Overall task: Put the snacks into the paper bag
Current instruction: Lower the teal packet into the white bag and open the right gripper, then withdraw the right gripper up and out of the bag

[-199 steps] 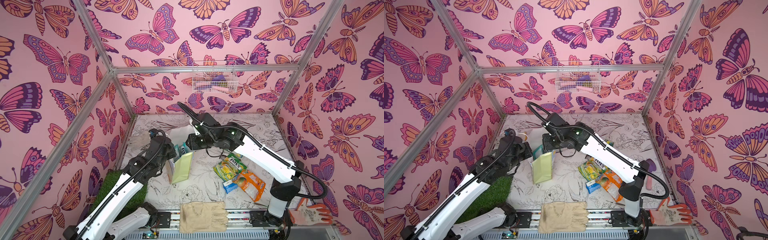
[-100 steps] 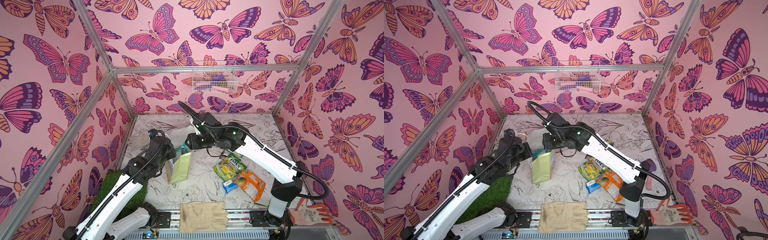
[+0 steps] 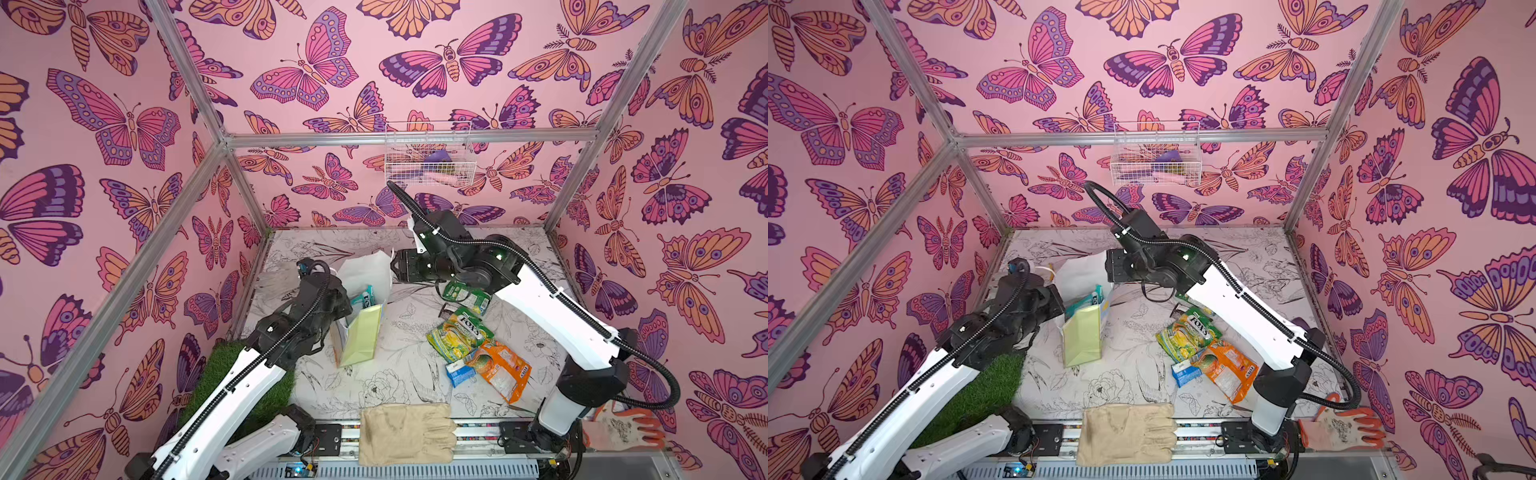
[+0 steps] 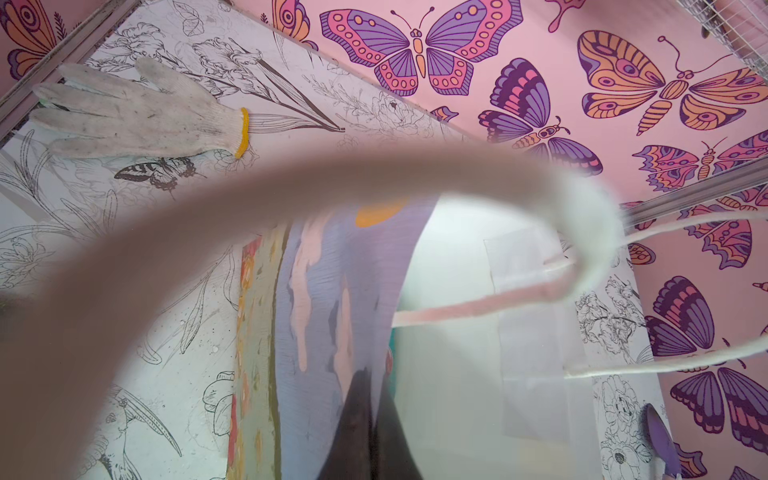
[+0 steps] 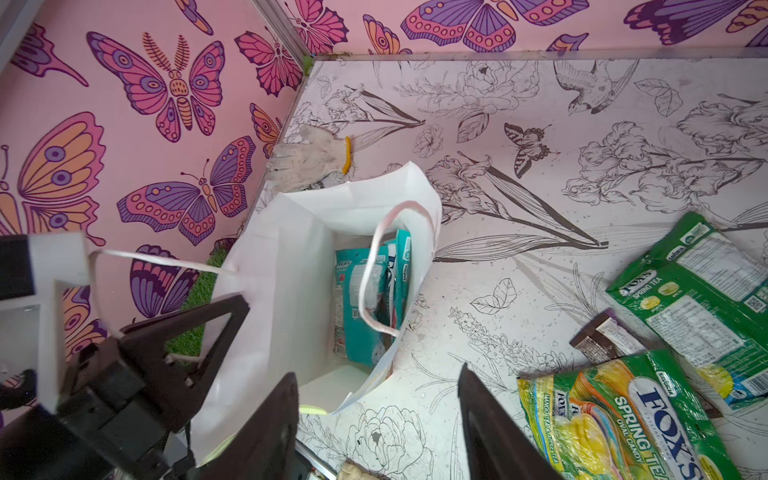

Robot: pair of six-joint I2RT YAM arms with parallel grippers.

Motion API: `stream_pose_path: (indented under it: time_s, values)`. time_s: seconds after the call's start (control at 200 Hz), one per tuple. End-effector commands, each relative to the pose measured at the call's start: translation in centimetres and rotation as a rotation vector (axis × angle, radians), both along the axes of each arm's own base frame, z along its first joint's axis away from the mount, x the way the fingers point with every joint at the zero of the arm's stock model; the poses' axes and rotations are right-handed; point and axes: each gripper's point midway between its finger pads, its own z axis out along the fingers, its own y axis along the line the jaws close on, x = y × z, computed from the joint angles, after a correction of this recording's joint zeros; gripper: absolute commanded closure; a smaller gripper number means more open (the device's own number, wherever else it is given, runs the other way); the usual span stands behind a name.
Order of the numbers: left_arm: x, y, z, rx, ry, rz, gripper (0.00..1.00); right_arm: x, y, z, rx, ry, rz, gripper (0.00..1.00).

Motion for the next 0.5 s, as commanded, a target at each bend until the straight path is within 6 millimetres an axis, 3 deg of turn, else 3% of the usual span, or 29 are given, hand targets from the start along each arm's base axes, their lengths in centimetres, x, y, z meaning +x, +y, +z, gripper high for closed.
stream_pose_path:
  time_s: [0.0,0.335,0.396,0.466,0.496]
  values:
    - [0.2,0.0,1.1,-0.015,-0.044,0.006,1.00,0.0,1.0,-0.7,0.008,0.019,0.049,0.38]
    - [0.1,-0.1,1.0,-0.013,-0.040,-0.002,1.00,2.3,4.7,-2.6,0.123,0.079,0.103,0.44]
    - [0.1,-0.1,1.1,-0.016,-0.043,-0.005,1.00,2.6,5.1,-3.1,0.134,0.104,0.113,0.57]
    - [0.0,0.0,1.1,-0.014,-0.046,-0.006,1.00,2.6,5.3,-3.0,0.152,0.102,0.120,0.99]
    - [0.0,0.1,1.1,-0.013,-0.048,-0.003,1.00,2.5,5.4,-2.8,0.169,0.097,0.122,1.00]
